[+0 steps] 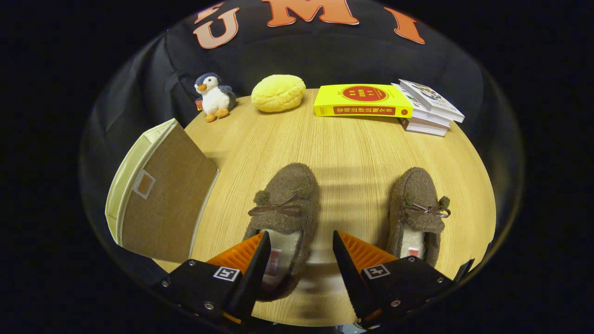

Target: Open the storage box then place both shoes into the box .Put the left shoe in first, then the right shoe, with the right side of both shoes facing outward in a uniform manner.

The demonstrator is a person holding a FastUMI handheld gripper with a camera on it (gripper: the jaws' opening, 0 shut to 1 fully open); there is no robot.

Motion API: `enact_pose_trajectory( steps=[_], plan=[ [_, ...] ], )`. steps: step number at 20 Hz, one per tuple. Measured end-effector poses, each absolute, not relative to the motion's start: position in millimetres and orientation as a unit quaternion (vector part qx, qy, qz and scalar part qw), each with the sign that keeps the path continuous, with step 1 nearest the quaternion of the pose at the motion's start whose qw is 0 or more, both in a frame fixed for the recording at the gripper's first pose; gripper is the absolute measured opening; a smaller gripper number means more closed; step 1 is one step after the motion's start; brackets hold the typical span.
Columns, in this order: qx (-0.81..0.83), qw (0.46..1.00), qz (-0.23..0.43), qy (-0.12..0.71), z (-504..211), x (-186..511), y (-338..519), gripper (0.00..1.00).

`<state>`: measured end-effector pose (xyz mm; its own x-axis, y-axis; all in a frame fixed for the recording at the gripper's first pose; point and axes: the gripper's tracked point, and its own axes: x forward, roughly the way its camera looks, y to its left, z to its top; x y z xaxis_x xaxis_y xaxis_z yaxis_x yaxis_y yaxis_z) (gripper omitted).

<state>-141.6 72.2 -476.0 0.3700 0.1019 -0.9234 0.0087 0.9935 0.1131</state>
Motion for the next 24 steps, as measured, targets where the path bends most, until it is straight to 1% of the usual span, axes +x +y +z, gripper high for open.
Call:
enact_pose_trajectory(
  steps=[1, 2, 4, 5, 6, 7, 8, 12, 13, 14, 15, 18, 24],
  plan=[
    [0.035, 0.826, 0.025, 0.562, -484, -139, 69, 0.79],
    [0.02, 0.826, 0.02, 0.563, -492, -137, 64, 0.75],
    [0.007, 0.827, 0.012, 0.562, -503, -131, 60, 0.61],
    [0.01, 0.827, 0.008, 0.562, -507, -128, 61, 0.57],
    [0.014, 0.827, 0.003, 0.562, -510, -126, 61, 0.47],
    [0.013, 0.827, -0.003, 0.562, -513, -124, 62, 0.42],
    [0.014, 0.825, -0.008, 0.565, -514, -123, 61, 0.32],
    [0.049, 0.82, -0.015, 0.57, -514, -120, 65, 0.12],
    [0.064, 0.816, -0.017, 0.574, -512, -121, 65, 0.1],
    [0.082, 0.811, -0.021, 0.578, -510, -122, 65, 0.06],
    [0.095, 0.808, -0.027, 0.581, -505, -122, 66, 0.04],
    [0.112, 0.81, -0.033, 0.574, -476, -113, 69, 0.04],
    [0.108, 0.825, -0.024, 0.555, -393, -85, 99, 0.04]
  ],
)
